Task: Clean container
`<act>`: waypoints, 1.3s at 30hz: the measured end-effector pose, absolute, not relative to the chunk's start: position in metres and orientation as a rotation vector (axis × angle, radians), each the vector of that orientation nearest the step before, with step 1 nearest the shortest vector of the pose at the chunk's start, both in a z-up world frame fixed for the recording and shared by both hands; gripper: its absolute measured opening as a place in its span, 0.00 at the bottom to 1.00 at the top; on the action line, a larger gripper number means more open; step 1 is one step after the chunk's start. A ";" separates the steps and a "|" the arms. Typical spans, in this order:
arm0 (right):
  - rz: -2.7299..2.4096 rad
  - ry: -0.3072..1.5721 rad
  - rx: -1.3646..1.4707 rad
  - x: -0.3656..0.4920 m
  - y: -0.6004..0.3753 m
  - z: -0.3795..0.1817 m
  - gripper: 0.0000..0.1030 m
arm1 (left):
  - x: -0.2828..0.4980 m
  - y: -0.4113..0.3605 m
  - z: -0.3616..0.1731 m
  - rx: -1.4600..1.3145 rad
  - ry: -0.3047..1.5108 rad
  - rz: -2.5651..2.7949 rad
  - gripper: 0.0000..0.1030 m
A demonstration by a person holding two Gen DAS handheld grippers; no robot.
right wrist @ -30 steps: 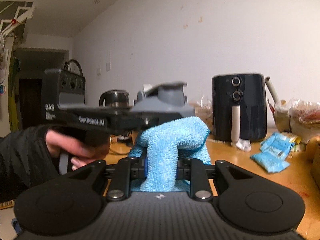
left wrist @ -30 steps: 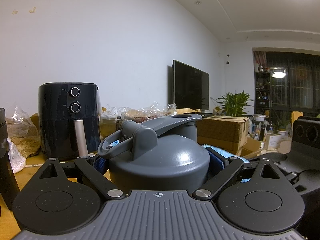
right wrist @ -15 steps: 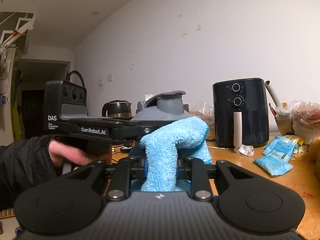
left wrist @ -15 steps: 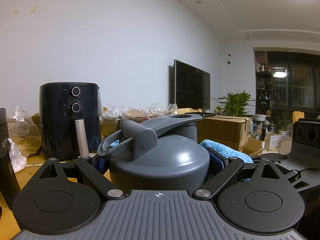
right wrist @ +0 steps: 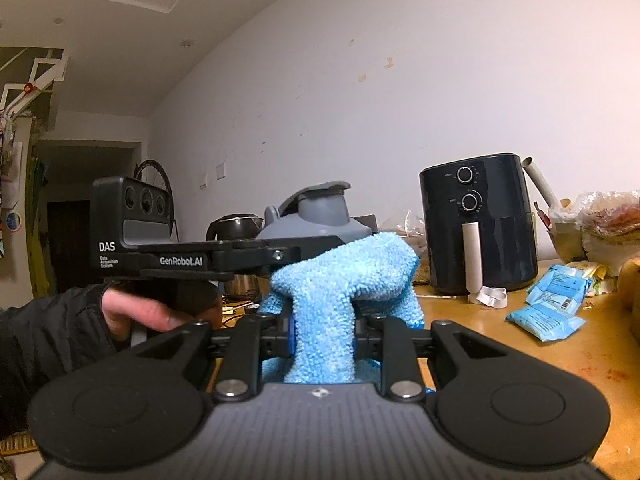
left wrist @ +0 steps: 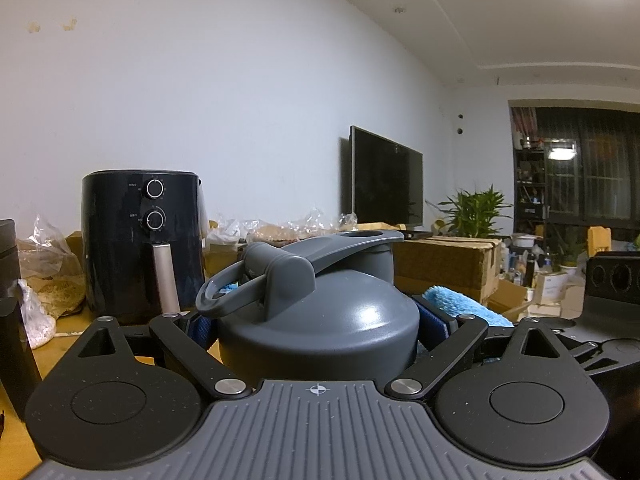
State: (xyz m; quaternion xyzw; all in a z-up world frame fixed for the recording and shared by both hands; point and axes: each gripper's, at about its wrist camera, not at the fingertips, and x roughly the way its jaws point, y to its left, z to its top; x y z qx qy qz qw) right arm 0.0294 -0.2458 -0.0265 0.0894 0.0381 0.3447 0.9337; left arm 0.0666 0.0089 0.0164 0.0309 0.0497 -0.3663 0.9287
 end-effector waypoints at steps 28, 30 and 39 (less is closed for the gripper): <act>0.733 0.053 0.181 0.005 -0.256 -0.023 0.20 | 0.044 -0.001 0.016 0.113 0.070 -0.604 1.00; 0.731 0.054 0.181 0.005 -0.256 -0.023 0.20 | 0.041 -0.002 0.015 0.105 0.068 -0.582 1.00; 0.710 0.067 0.175 0.005 -0.257 -0.026 0.20 | 0.034 -0.015 0.012 0.080 0.072 -0.464 1.00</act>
